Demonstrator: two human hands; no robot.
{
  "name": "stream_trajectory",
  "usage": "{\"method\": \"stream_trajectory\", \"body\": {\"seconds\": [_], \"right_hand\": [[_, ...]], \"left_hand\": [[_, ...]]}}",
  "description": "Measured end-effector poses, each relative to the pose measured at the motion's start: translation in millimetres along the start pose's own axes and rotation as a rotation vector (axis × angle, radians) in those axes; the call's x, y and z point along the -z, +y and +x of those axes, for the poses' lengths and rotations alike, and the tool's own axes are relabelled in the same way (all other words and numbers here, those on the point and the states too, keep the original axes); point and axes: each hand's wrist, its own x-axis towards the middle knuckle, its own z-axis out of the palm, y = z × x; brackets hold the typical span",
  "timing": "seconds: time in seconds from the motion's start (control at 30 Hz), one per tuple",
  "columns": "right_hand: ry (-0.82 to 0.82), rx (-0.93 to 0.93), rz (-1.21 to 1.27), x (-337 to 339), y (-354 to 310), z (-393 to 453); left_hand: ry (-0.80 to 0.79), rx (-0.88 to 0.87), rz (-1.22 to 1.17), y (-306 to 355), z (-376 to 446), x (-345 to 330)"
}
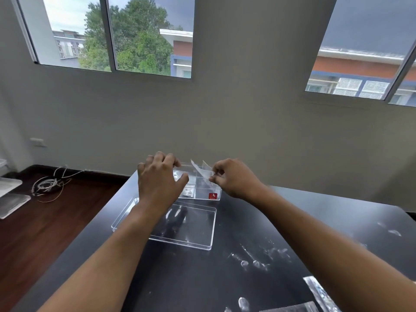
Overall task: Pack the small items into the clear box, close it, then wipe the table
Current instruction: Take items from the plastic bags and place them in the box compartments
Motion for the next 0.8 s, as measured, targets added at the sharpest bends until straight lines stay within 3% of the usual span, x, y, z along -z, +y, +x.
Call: {"method": "stream_trajectory", "body": {"seconds": [0.13,0.23,0.33,0.47,0.57,0.67,0.8], "right_hand": [[0.184,-0.002,0.144,-1.8,-1.6,2.1],[0.260,-0.048,0.482,4.8,-6.4,5.5],[0.279,-0.118,0.806,13.2,-12.4,5.9],[0.217,-0.172,0.970,14.7,-20.0,1.1],[0.210,-0.202,0.891,5.9,-16.3,-0.8],[0.297,-0.209,0.641,5.2,-7.3,-5.5],[0.366,-0.041,0.213,10.8,1.1,-8.9]], "left_hand": [[0.013,-0.044,-0.090,3.4,-0.9,-3.6],[0.005,0.007,-0.267,11.7,-2.0,-2.1],[-0.024,0.076,-0.458,20.1,-3.8,4.9],[-0.126,0.286,-0.902,29.5,-0.7,19.0],[-0.051,0.303,-0.896,23.0,2.7,19.9],[0.040,0.239,-0.642,10.0,4.0,13.1],[0.052,0.134,-0.333,3.6,4.8,4.3]]}}
